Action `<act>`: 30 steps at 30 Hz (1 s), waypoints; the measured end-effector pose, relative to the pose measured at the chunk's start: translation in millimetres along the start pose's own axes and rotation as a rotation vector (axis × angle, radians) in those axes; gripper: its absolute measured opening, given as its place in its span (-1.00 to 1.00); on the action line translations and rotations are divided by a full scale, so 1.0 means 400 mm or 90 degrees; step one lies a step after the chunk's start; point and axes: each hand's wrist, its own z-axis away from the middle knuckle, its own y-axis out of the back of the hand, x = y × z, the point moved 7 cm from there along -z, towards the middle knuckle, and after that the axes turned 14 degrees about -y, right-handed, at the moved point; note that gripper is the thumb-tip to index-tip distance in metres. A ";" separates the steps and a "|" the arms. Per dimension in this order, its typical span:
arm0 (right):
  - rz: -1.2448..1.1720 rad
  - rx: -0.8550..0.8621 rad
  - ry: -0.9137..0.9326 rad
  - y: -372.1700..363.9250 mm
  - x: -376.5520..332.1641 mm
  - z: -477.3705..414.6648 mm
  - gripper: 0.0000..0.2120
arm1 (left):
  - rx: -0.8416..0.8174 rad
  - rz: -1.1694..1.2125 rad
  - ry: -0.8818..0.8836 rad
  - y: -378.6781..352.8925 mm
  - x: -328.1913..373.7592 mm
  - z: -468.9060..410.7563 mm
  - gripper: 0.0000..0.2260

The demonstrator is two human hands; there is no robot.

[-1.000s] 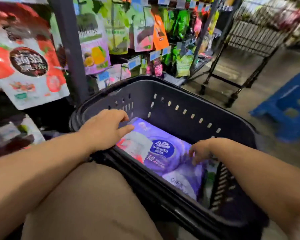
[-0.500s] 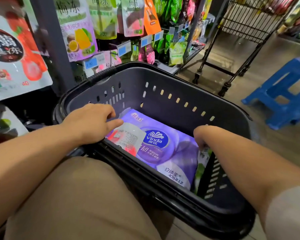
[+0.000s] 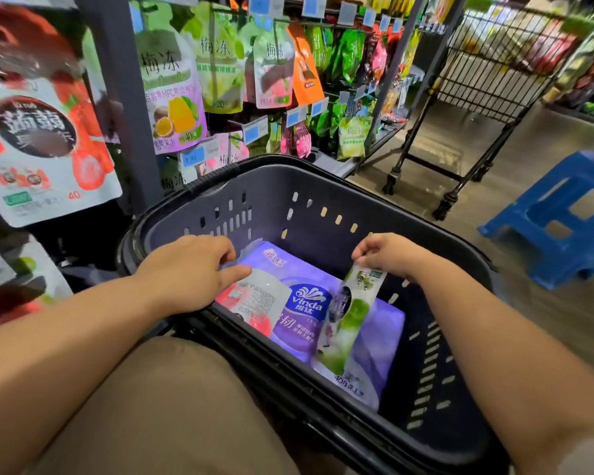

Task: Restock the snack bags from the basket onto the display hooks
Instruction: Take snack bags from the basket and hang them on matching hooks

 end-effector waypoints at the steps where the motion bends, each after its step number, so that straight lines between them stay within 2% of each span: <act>1: -0.058 -0.016 0.017 -0.003 -0.013 0.007 -0.82 | -0.001 0.001 0.001 0.000 0.000 0.001 -0.73; 4: -0.155 -0.049 0.069 -0.017 -0.056 0.025 -0.78 | -0.003 -0.005 0.002 0.001 0.002 0.001 -0.70; 9: -0.160 -0.037 0.120 -0.028 -0.098 0.049 -0.78 | -0.010 -0.005 0.012 0.001 0.001 0.001 -0.69; 11: -0.206 -0.023 0.137 -0.017 -0.105 0.057 -0.77 | -0.012 0.001 0.015 0.000 0.001 0.001 -0.68; 16: -0.436 0.053 0.177 0.038 -0.141 0.087 -0.76 | -0.007 0.031 0.025 0.002 0.007 0.010 -0.65; 21: -0.673 0.160 0.167 0.057 -0.177 0.121 -0.78 | 0.061 0.110 0.032 0.035 0.025 0.019 -0.65; 25: -0.774 0.205 0.147 0.006 -0.220 0.153 -0.77 | 0.080 0.260 0.070 0.049 0.038 0.023 -0.66; 28: -0.770 0.181 0.181 -0.045 -0.271 0.213 -0.79 | 0.091 0.385 0.118 0.056 0.043 0.010 -0.58; 30: -0.741 0.140 0.212 -0.082 -0.302 0.255 -0.80 | 0.119 0.575 0.164 0.053 0.053 0.001 -0.55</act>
